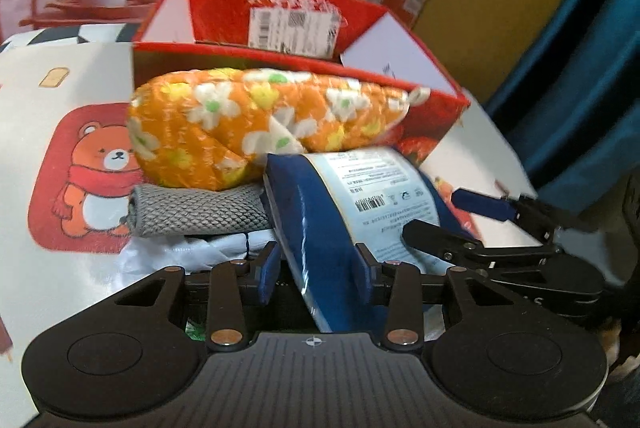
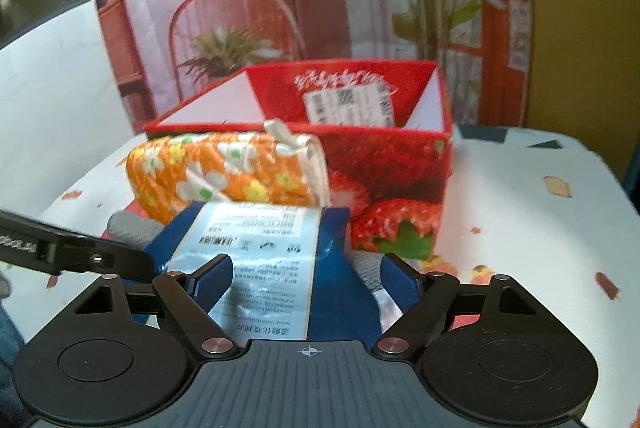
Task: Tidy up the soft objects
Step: 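Close the left tool on the blue-and-white packaged bag, then lift the packaged bag with the left tool toward the red box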
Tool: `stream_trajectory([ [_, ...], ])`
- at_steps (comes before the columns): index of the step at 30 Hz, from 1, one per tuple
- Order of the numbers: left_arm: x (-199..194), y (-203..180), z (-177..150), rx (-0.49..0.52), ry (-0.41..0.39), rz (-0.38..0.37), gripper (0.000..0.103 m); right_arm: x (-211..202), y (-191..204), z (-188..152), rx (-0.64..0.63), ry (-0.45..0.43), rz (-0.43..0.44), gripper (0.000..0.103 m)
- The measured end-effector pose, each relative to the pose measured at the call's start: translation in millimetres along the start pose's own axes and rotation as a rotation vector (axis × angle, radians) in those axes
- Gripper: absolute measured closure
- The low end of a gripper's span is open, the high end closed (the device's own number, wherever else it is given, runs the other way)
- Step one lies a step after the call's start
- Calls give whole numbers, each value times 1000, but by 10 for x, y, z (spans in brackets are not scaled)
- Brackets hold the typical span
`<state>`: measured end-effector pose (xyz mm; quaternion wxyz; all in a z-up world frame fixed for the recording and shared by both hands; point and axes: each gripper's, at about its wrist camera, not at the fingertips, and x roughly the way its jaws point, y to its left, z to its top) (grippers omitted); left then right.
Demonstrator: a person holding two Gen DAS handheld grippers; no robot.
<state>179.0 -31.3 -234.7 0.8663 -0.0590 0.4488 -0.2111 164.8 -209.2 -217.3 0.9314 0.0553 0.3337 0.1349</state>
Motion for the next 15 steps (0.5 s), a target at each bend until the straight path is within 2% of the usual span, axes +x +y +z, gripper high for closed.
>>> stream_trajectory([
  [7,243,-23,145,63,50,14,61,138,-110,-4,-6,78,65,26],
  [15,404,-22,199,106,97,28,58,230,-167,-1,16,95,78,31],
])
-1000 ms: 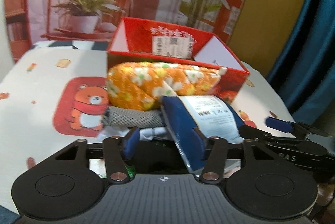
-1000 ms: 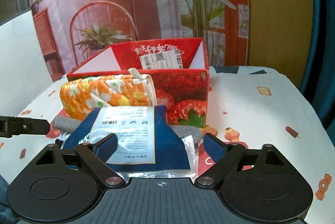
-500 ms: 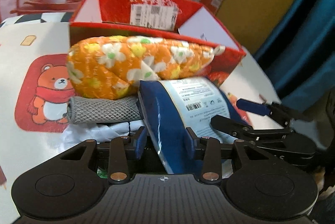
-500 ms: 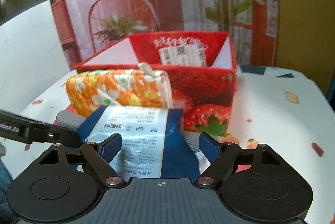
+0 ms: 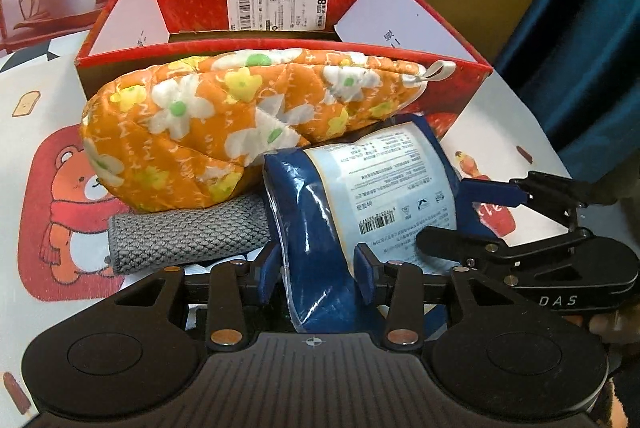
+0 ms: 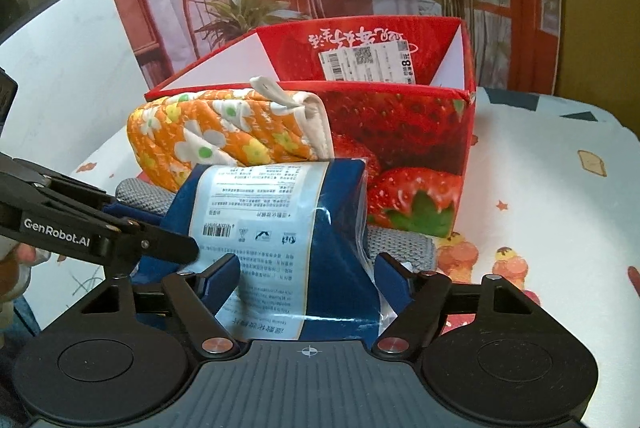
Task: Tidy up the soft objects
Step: 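Lift the packaged bag with the left tool toward the red box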
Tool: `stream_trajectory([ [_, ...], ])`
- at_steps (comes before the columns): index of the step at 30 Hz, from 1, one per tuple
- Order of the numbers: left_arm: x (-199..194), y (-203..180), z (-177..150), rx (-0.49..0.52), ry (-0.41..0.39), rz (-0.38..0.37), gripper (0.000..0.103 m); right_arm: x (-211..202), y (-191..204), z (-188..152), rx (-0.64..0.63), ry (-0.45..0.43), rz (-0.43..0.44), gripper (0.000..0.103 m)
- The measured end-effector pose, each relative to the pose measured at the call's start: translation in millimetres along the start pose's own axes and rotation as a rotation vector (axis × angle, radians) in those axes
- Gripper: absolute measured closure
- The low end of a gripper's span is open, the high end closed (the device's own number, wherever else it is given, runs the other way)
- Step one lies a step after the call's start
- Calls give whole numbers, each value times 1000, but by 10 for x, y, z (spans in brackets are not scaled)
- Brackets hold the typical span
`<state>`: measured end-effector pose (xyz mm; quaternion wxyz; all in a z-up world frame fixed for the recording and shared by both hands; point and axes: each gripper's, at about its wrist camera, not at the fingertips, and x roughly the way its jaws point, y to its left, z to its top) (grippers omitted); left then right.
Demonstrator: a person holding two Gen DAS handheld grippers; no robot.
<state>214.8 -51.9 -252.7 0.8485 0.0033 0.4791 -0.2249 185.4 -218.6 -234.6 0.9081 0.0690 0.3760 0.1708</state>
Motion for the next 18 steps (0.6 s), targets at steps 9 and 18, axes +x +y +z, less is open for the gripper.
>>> stream_trajectory([
  [9,68,0,55,12,13,0,59,148,-34,47,-1,32,36,39],
  [18,-251,-150,99,46,-58,-62,59,-189,-6,157,-31,0,109,58],
])
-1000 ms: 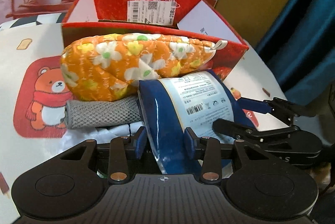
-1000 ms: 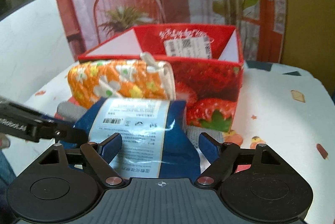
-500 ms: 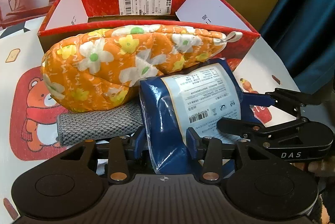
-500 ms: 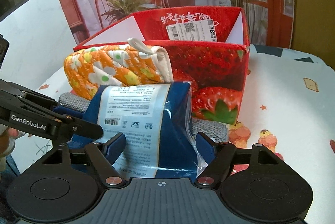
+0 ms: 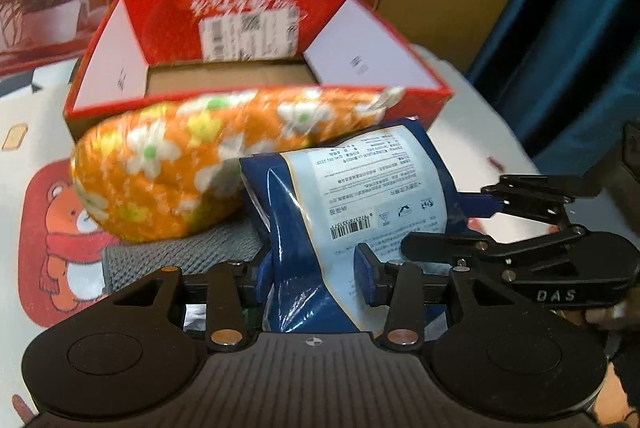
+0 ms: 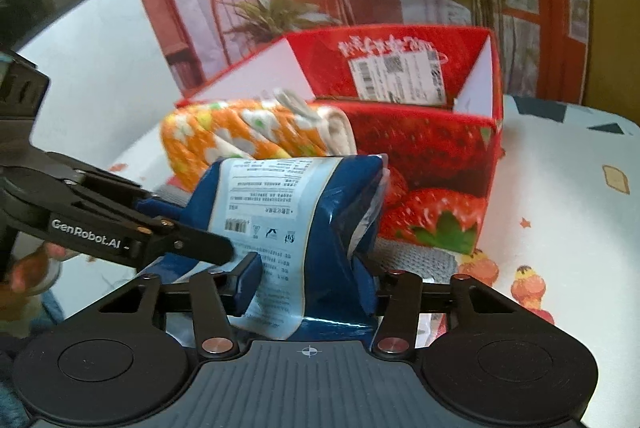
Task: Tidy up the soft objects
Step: 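Lift the packaged bag with the left tool toward the red box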
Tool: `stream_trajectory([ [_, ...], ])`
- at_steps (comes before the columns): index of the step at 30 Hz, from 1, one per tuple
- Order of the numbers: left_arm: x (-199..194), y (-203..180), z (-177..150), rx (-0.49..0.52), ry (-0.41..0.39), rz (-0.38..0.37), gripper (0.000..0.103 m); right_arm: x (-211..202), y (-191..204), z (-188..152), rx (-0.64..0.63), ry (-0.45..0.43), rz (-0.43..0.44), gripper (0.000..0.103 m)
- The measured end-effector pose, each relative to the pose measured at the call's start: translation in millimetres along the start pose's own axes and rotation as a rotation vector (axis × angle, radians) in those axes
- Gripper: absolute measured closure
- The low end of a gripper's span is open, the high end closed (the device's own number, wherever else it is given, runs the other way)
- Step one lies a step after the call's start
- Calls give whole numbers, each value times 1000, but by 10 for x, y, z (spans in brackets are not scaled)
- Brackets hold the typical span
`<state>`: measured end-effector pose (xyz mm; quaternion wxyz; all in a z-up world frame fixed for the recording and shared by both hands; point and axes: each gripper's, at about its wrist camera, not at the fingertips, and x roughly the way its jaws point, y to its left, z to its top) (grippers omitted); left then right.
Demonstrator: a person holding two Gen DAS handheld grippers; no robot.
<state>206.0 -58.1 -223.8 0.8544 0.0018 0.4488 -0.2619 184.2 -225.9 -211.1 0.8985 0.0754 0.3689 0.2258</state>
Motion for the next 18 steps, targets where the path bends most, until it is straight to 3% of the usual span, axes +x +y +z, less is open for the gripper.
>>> stream_trajectory([
  [7,-354,-143,98,30,-94,-48,59,-338,69,212,-74,-49,-18,58],
  [12,-635,-193,313,30,-201,-52,59,-544,119,454,-105,-139,-15,58],
  [18,-768,-148,744,73,-292,13,59,-466,138,948,-202,-218,-33,58],
])
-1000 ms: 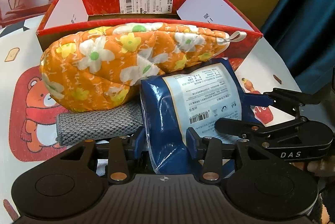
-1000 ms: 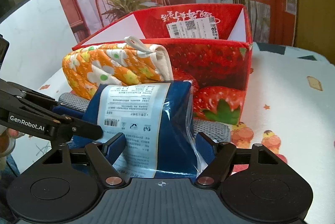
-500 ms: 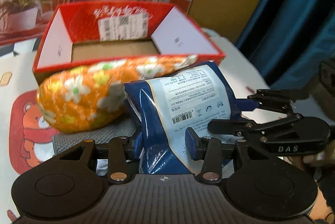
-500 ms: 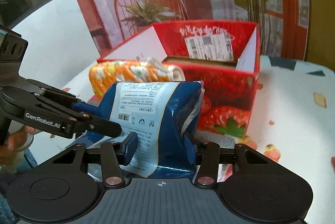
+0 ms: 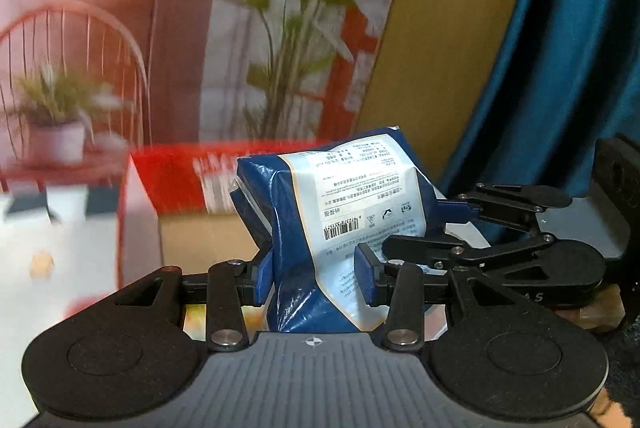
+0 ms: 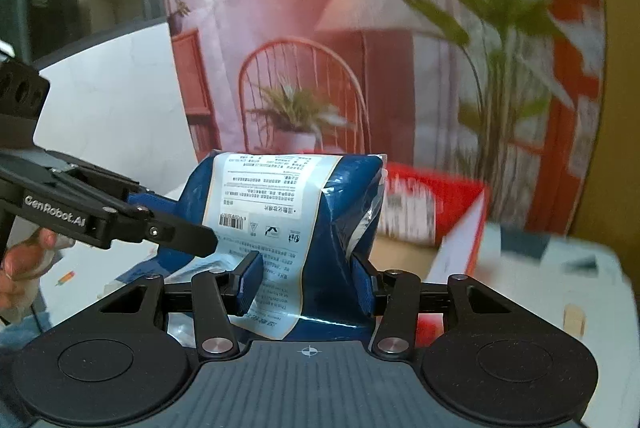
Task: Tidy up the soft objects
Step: 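Lift the packaged bag with the left tool toward the red box, then lower the bag into the red box and open the left tool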
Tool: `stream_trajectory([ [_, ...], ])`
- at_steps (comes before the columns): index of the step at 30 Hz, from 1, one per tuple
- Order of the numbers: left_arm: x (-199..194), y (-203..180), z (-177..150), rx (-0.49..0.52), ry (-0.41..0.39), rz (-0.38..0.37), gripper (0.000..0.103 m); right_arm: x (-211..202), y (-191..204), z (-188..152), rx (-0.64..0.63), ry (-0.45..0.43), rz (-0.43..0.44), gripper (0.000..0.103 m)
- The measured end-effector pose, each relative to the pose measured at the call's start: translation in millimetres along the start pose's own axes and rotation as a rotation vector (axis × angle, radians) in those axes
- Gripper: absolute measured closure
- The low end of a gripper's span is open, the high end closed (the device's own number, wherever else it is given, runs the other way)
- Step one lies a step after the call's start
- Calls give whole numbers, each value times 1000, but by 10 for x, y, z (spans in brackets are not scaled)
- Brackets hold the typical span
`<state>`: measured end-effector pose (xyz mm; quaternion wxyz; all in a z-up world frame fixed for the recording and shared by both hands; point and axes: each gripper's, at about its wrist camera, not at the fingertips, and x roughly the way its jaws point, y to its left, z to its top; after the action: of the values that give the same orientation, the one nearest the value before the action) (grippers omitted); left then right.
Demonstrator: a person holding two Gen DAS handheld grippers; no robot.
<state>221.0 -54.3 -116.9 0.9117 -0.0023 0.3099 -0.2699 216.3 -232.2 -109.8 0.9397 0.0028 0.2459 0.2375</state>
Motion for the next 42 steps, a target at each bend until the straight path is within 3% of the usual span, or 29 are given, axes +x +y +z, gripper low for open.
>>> stream_trajectory([
  [6,236,153,416,72,-89,82,58,476,-122,378,-39,-37,-38,58],
  [11,513,297,578,79,-135,125,58,958,-170,417,-35,-39,-105,58],
  [17,1004,481,488,60,-35,170,58,1437,-217,265,-28,45,-124,58],
  [27,1324,760,150,11,112,121,58,1777,-293,-135,27,206,-103,58],
  [35,1337,806,90,-16,142,122,58,1799,-288,-241,70,224,-102,58],
  [42,1234,840,117,-27,112,193,54,1751,-263,-234,80,214,-178,58],
])
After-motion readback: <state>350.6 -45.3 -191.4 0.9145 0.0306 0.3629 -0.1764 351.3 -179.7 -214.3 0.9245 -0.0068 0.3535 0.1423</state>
